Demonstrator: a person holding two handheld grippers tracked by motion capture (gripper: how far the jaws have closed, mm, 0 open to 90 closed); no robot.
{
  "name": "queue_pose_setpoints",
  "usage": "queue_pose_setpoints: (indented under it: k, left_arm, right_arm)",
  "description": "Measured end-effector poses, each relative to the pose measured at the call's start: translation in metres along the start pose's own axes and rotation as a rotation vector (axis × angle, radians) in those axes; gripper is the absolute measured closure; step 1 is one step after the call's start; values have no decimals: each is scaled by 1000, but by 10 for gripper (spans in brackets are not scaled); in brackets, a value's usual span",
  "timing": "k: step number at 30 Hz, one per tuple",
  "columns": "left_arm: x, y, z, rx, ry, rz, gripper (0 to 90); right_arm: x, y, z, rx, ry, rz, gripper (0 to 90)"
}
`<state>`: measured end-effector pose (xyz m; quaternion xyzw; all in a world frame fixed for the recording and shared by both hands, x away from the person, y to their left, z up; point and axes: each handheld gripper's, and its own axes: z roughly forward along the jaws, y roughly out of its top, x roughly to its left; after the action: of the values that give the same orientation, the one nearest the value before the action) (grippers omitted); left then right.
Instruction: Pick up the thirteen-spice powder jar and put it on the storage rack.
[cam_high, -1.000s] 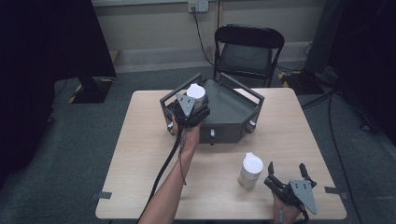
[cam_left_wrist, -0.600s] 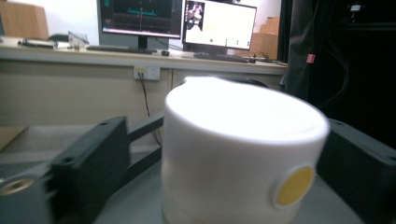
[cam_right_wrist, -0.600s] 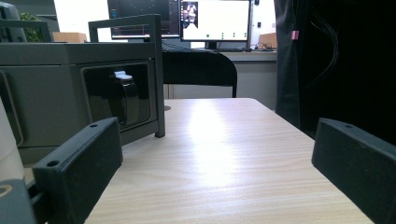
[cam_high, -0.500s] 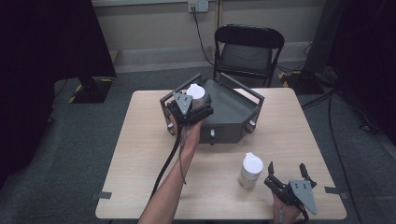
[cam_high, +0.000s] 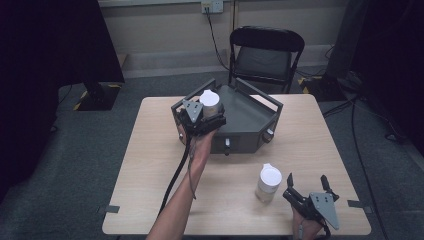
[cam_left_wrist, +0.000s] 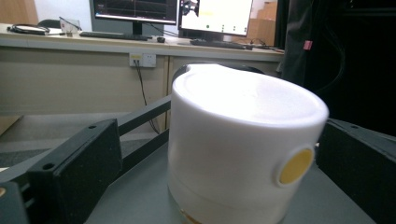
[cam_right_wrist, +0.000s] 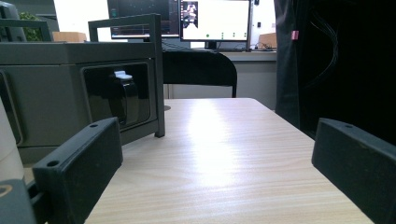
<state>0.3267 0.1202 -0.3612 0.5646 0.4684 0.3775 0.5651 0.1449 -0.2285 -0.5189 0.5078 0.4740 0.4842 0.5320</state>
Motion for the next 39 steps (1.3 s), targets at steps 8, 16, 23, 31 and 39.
queue_pose_setpoints:
  k: [8,16,23,31,39]
  left_arm:
    - [4,0,-11,3,-40,-9,0]
    - [7,-4,-28,-32,-62,-7,0]
    - [13,-21,-46,-45,-47,8,0]
    - [21,-32,-65,-70,-60,-6,0]
    - [21,-49,-85,-113,-68,1,0]
  right_arm:
    - [-1,0,0,-1,4,-1,6]
    - [0,0,0,-1,2,0,6]
    - [0,0,0,0,1,2,6]
    - [1,0,0,1,-4,2,6]
    - [1,0,0,0,-4,2,6]
